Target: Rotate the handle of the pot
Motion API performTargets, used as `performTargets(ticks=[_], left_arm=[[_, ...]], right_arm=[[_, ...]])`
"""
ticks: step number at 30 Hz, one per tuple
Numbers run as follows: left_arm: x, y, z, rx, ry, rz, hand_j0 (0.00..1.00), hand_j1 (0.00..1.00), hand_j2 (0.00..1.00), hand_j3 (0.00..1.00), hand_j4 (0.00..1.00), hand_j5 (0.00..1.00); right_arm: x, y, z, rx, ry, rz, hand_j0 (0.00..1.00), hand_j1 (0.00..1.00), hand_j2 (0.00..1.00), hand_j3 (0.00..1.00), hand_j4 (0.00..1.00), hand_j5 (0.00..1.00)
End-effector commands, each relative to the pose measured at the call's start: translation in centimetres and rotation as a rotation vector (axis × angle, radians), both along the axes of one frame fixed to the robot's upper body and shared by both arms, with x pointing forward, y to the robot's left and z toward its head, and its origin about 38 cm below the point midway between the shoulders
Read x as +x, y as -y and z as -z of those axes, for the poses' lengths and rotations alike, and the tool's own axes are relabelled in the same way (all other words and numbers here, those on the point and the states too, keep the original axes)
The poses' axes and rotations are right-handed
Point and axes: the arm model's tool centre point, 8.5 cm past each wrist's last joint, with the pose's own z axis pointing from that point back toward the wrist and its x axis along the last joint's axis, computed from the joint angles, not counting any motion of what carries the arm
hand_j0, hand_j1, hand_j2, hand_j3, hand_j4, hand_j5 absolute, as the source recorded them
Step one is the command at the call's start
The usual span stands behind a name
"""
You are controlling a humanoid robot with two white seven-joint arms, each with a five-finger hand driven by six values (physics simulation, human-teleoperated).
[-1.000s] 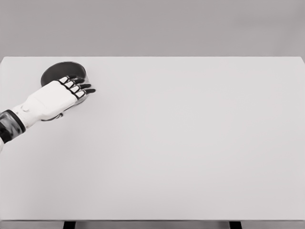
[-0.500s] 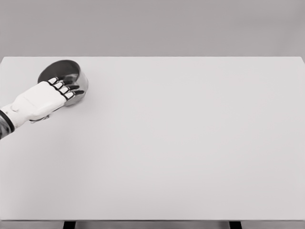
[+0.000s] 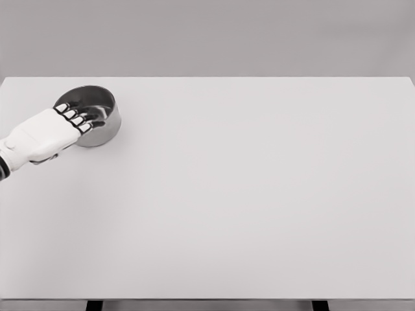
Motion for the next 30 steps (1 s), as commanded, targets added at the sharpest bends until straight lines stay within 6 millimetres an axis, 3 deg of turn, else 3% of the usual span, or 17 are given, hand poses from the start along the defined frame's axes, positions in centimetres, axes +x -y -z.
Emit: performTargets(ticks=[1, 15, 20, 25, 30], left_arm=[[0.0, -0.5, -0.4, 0.006, 0.007, -0.008, 1.0, 1.0, 1.0, 1.0, 1.0, 1.0], [-0.1, -2.2, -1.6, 0.022, 0.027, -0.041, 1.0, 1.0, 1.0, 1.0, 1.0, 1.0], [-1.3, -2.4, -2.7, -0.064, 0.038, -0.017, 1.0, 1.0, 1.0, 1.0, 1.0, 1.0], [-2.2, -4.2, -6.0, -0.204, 0.059, 0.016, 1.0, 1.0, 1.0, 1.0, 1.0, 1.0], [-3.5, -6.2, -11.3, -0.409, 0.108, 0.084, 1.0, 1.0, 1.0, 1.0, 1.0, 1.0]], right_arm=[[0.0, 0.0, 0.0, 0.0, 0.0, 0.0, 1.0, 1.0, 1.0, 1.0, 1.0, 1.0], [0.0, 0.0, 0.0, 0.0, 0.0, 0.0, 1.0, 1.0, 1.0, 1.0, 1.0, 1.0], [0.0, 0.0, 0.0, 0.0, 0.0, 0.0, 1.0, 1.0, 1.0, 1.0, 1.0, 1.0], [0.0, 0.0, 0.0, 0.0, 0.0, 0.0, 1.0, 1.0, 1.0, 1.0, 1.0, 1.0], [0.0, 0.0, 0.0, 0.0, 0.0, 0.0, 1.0, 1.0, 1.0, 1.0, 1.0, 1.0]])
